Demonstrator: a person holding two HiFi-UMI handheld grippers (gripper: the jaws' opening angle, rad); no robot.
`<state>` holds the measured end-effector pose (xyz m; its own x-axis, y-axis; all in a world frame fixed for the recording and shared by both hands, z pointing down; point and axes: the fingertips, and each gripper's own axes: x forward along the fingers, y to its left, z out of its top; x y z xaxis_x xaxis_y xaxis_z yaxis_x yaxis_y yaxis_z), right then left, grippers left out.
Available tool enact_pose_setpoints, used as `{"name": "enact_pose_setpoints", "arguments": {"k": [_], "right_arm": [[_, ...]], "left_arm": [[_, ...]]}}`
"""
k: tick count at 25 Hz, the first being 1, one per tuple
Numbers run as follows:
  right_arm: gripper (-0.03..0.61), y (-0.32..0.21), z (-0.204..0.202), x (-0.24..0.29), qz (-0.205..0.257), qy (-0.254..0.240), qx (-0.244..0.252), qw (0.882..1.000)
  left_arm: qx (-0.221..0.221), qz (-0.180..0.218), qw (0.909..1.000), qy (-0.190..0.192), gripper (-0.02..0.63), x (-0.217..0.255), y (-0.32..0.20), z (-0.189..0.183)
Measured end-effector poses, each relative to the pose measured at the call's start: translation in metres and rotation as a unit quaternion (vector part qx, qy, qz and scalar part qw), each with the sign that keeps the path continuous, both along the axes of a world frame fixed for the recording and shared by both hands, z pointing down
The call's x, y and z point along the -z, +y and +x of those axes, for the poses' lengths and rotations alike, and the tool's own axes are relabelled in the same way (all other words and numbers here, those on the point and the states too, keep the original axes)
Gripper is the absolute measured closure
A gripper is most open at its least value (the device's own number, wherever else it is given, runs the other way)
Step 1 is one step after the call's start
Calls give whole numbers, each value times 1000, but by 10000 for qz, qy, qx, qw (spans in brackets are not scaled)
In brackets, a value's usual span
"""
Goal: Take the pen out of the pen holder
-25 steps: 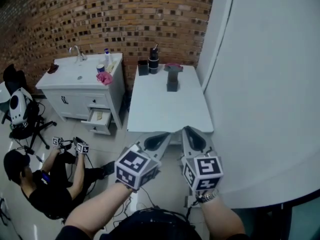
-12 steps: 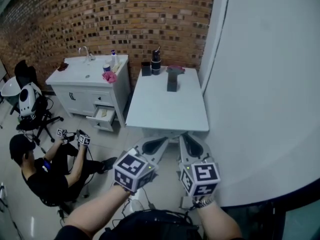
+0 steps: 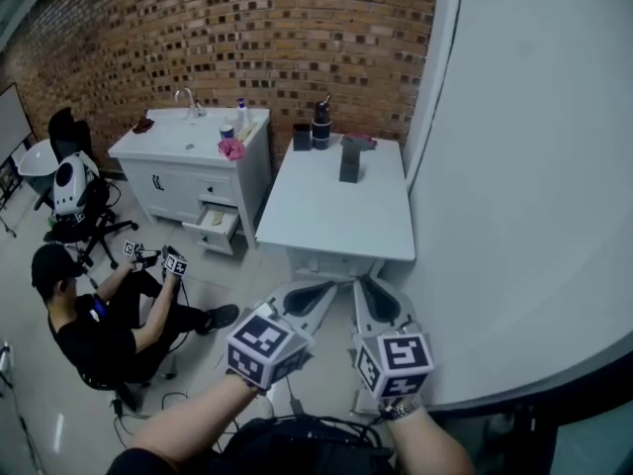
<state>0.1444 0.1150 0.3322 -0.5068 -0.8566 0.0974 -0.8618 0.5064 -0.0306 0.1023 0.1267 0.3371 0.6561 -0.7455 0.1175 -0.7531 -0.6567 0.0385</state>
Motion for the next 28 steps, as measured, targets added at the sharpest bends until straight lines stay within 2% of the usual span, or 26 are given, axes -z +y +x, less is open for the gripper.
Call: {"name": "enact_pose_setpoints", "arguments": {"k": [8, 18, 28], "right_arm": [[522, 13, -11, -3, -37, 23, -105, 9999], [522, 27, -55, -11, -17, 96, -220, 9997], [523, 31, -76, -14, -53, 188, -282, 9994]], "left_arm": [[-224, -18, 9997, -14, 611, 0, 11, -10], [-586, 85, 9982, 10, 611, -2, 16, -48], [-641, 8, 9979, 100, 611, -1, 15, -68]]}}
